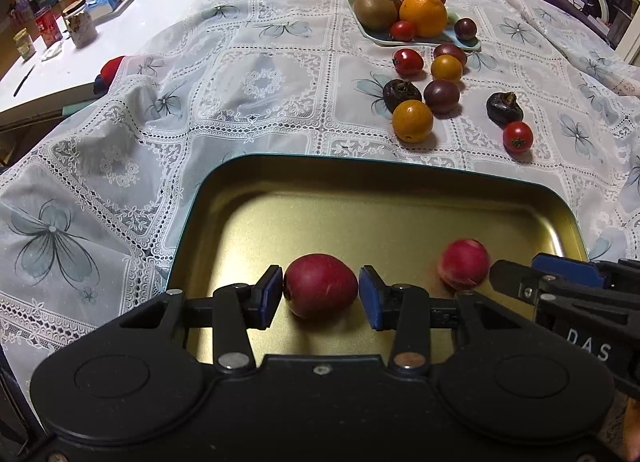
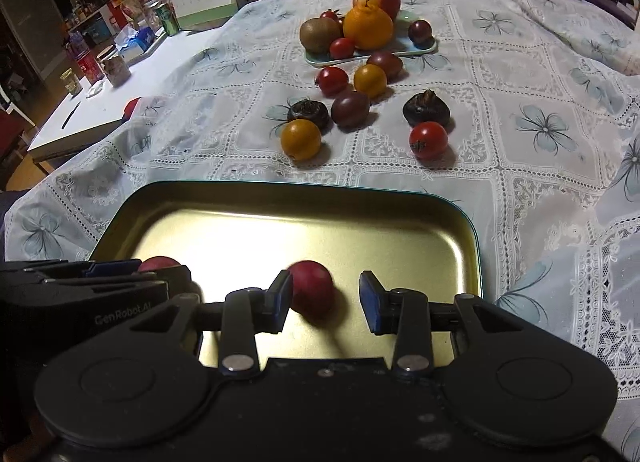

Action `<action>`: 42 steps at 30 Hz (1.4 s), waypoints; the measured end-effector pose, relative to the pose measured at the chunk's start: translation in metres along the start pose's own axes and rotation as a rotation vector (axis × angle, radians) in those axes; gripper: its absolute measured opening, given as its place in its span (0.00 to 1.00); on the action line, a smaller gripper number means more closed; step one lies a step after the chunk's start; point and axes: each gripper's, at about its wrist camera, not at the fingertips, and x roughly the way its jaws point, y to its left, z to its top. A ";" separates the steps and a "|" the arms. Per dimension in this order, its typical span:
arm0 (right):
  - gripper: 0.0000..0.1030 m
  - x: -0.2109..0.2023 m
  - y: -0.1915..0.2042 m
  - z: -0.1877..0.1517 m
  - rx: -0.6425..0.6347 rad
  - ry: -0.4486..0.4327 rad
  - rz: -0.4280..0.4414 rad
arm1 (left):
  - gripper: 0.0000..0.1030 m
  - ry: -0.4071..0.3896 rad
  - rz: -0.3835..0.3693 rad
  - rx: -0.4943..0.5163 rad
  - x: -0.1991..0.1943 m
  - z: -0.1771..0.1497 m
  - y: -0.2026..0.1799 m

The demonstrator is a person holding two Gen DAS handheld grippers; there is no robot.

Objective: Organize fruits
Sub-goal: 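Lower both red plums into the gold tray and open both grippers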

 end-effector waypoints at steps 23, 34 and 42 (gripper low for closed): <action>0.38 0.010 0.005 0.001 -0.014 0.128 0.014 | 0.48 0.095 -0.056 -0.007 0.009 0.006 0.007; 0.40 0.003 -0.011 0.043 0.023 0.261 0.013 | 0.48 0.102 -0.071 0.051 0.002 0.052 0.001; 0.45 -0.007 -0.037 0.091 0.089 0.063 -0.123 | 0.49 0.056 -0.017 0.103 0.009 0.089 -0.010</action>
